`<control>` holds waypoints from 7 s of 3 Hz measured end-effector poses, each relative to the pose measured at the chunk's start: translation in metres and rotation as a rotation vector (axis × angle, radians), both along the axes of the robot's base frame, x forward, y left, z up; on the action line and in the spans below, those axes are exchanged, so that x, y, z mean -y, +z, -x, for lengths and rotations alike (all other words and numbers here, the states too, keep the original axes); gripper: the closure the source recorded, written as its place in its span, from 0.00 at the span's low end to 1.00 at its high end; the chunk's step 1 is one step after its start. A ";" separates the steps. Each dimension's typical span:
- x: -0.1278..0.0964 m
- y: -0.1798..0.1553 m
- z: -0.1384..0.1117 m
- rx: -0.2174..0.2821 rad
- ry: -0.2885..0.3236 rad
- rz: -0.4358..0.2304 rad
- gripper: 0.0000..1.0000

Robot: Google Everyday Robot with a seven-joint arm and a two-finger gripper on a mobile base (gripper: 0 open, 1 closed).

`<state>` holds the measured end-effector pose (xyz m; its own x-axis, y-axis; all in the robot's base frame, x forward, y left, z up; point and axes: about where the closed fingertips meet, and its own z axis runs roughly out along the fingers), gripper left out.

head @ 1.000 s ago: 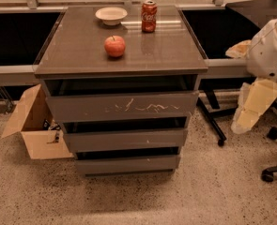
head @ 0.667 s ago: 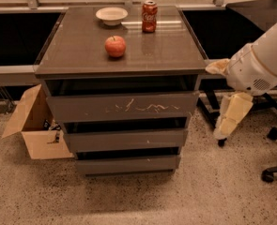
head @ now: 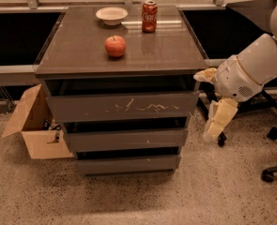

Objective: Open top drawer

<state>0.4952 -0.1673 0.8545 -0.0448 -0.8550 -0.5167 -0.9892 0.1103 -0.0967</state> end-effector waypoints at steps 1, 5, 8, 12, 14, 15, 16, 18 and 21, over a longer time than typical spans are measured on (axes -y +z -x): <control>-0.008 -0.028 -0.011 -0.032 0.034 0.051 0.00; -0.023 -0.151 -0.101 -0.006 0.128 0.240 0.00; -0.028 -0.184 -0.165 0.141 0.173 0.244 0.00; -0.039 -0.202 -0.183 0.152 0.213 0.130 0.41; -0.040 -0.181 -0.172 0.171 0.228 0.111 0.97; -0.040 -0.178 -0.172 0.171 0.229 0.111 0.00; -0.042 -0.179 -0.170 0.163 0.234 0.108 0.00; -0.071 -0.195 -0.115 -0.002 0.301 0.053 0.02; -0.096 -0.166 -0.065 -0.060 0.388 -0.029 0.80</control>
Offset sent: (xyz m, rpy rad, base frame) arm 0.0517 0.0173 -0.1197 -0.1557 0.1123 0.1178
